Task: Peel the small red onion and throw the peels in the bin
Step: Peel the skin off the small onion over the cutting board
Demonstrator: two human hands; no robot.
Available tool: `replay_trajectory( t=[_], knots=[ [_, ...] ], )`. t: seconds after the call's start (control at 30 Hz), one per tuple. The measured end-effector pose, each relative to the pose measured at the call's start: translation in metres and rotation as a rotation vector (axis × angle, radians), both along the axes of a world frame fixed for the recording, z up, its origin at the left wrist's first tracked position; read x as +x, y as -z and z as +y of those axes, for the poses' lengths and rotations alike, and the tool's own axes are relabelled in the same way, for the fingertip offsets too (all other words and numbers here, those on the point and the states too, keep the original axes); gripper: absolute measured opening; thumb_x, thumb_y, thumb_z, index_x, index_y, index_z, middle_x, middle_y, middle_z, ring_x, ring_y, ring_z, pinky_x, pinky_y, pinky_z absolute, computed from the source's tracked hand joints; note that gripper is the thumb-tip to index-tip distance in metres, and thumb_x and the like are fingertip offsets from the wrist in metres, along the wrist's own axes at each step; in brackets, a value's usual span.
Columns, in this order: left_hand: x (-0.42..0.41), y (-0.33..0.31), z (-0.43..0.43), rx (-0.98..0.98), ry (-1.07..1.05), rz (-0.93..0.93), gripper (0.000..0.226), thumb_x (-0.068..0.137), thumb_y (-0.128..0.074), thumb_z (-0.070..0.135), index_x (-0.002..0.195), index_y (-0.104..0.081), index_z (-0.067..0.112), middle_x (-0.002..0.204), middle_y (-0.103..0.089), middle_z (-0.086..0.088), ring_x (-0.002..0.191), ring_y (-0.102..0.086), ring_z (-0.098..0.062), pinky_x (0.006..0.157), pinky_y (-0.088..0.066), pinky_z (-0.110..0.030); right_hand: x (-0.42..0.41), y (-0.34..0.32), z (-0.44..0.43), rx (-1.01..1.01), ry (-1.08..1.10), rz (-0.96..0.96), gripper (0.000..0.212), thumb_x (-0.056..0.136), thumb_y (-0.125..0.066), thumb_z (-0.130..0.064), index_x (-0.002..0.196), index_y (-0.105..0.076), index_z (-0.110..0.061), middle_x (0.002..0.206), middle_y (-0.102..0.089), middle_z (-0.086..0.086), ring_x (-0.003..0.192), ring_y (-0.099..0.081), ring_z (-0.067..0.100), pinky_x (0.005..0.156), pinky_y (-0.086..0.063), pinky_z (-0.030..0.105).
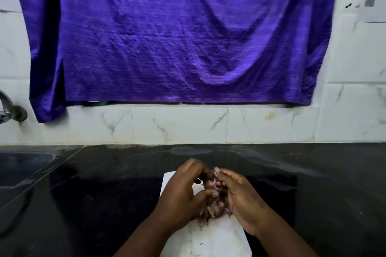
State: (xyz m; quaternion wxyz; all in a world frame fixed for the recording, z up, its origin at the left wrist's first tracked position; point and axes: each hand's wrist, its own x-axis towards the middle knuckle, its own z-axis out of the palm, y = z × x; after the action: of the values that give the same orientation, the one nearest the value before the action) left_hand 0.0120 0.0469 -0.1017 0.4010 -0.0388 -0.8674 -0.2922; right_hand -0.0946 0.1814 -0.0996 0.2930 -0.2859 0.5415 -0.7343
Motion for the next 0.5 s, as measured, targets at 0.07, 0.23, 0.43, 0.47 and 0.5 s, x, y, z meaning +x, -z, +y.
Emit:
replay_trajectory(
  t=[0.07, 0.23, 0.43, 0.47, 0.5],
  knots=[
    [0.0007, 0.001, -0.0004, -0.03, 0.001, -0.014, 0.025, 0.087, -0.082, 0.025, 0.096, -0.059, 0.028, 0.099, -0.056, 0.015, 0.092, -0.058, -0.013, 0.078, -0.046, -0.015, 0.0003, -0.001, 0.0, 0.019, 0.009, 0.029, 0.027, 0.101, -0.057, -0.028, 0.109, -0.075, -0.009, 0.109, -0.076, 0.026, 0.106, -0.072, 0.043, 0.098, -0.055, 0.059],
    [0.0029, 0.0014, -0.0007, -0.119, -0.003, -0.078, 0.022, 0.092, -0.077, 0.026, 0.095, -0.055, 0.026, 0.098, -0.05, 0.016, 0.089, -0.051, -0.011, 0.078, -0.04, -0.011, 0.0006, -0.0012, -0.0018, 0.022, 0.003, 0.067, 0.024, 0.101, -0.058, -0.021, 0.096, -0.076, -0.007, 0.085, -0.073, 0.016, 0.069, -0.069, 0.018, 0.06, -0.057, 0.03],
    [0.0027, 0.0018, -0.0004, -0.192, -0.03, -0.094, 0.03, 0.092, -0.077, 0.034, 0.089, -0.047, 0.029, 0.092, -0.045, 0.018, 0.083, -0.047, -0.009, 0.072, -0.043, -0.023, 0.001, 0.0009, -0.0032, 0.041, -0.008, 0.079, 0.023, 0.103, -0.053, -0.014, 0.094, -0.071, -0.003, 0.065, -0.064, 0.004, 0.047, -0.056, 0.006, 0.043, -0.044, 0.019],
    [0.0033, 0.0015, -0.0001, -0.207, -0.036, -0.093, 0.029, 0.093, -0.076, 0.035, 0.09, -0.048, 0.029, 0.092, -0.045, 0.019, 0.084, -0.047, -0.008, 0.073, -0.042, -0.022, 0.0015, 0.0007, -0.0031, 0.04, -0.009, 0.067, 0.023, 0.103, -0.053, -0.015, 0.095, -0.071, -0.002, 0.065, -0.064, 0.005, 0.046, -0.056, 0.007, 0.043, -0.043, 0.02],
    [0.004, 0.0014, -0.0001, -0.209, -0.037, -0.087, 0.026, 0.094, -0.074, 0.037, 0.093, -0.05, 0.029, 0.095, -0.045, 0.019, 0.087, -0.047, -0.007, 0.076, -0.041, -0.021, 0.0013, 0.0005, -0.0034, 0.034, -0.007, 0.049, 0.023, 0.103, -0.053, -0.016, 0.096, -0.071, -0.002, 0.065, -0.065, 0.005, 0.047, -0.057, 0.008, 0.042, -0.044, 0.02]
  ],
)
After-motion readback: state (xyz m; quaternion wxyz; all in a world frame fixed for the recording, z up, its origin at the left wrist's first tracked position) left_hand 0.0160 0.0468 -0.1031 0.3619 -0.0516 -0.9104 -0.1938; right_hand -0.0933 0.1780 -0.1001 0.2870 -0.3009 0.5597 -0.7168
